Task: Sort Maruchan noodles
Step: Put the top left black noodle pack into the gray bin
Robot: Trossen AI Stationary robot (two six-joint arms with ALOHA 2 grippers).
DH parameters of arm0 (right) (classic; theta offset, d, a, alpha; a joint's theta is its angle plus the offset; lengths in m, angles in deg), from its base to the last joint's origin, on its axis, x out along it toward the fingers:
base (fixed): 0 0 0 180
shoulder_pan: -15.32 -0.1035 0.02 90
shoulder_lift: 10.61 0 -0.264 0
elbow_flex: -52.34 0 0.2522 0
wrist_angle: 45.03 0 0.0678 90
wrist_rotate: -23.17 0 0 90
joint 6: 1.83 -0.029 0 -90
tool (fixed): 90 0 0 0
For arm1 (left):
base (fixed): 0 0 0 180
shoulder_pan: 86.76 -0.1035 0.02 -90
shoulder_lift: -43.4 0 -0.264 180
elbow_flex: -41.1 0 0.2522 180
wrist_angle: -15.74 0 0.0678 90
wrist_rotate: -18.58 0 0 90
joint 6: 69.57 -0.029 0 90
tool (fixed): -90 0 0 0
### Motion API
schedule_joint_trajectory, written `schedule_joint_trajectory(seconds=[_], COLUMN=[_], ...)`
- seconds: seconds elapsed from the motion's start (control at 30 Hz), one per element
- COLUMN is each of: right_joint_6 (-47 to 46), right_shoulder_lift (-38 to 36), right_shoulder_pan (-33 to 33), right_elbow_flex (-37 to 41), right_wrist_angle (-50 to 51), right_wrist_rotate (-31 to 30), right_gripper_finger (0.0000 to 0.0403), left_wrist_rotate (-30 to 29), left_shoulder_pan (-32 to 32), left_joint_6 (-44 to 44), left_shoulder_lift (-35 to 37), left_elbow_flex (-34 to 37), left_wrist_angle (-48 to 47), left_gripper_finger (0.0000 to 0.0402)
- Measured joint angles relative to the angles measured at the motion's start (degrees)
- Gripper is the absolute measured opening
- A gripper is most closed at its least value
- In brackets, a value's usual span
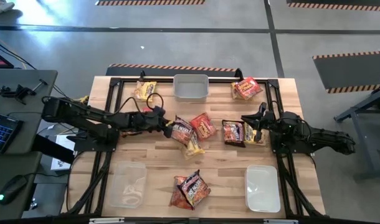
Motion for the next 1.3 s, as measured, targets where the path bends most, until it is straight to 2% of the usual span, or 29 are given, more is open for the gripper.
schedule_joint_trajectory(seconds=[0.13, 0.37, 0.57, 0.7, 0.83, 1.1, 1.3], right_joint_6=[0.0, 0.0, 0.0, 0.0, 0.0, 0.0, 0.0], right_shoulder_lift=[0.0, 0.0, 0.0, 0.0, 0.0, 0.0, 0.0], right_shoulder_pan=[0.0, 0.0, 0.0, 0.0, 0.0, 0.0, 0.0], right_elbow_flex=[0.0, 0.0, 0.0, 0.0, 0.0, 0.0, 0.0], right_wrist_angle=[0.0, 0.0, 0.0, 0.0, 0.0, 0.0, 0.0], right_wrist_rotate=[0.0, 0.0, 0.0, 0.0, 0.0, 0.0, 0.0], right_gripper_finger=[0.0023, 0.0023, 0.0023, 0.0023, 0.0023, 0.0023, 0.0023], left_wrist_rotate=[1.9, 8.7, 14.9, 18.5, 22.7, 32.3, 38.8], left_shoulder_pan=[0.0, -0.5, -4.0, -6.6, -9.3, -15.0, -17.9], left_joint_6=[-4.9, -12.0, -18.9, -24.1, -26.8, -27.8, -34.8], left_shoulder_lift=[0.2, 0.2, 0.3, 0.3, 0.3, -1.3, -8.8], left_elbow_flex=[0.0, 0.0, -5.1, -10.8, -15.5, -18.6, -21.3], left_wrist_angle=[-0.2, -1.1, -14.3, -23.9, -28.5, -28.5, -28.7], left_gripper_finger=[0.0049, 0.0127, 0.0178, 0.0197, 0.0212, 0.0243, 0.0259])
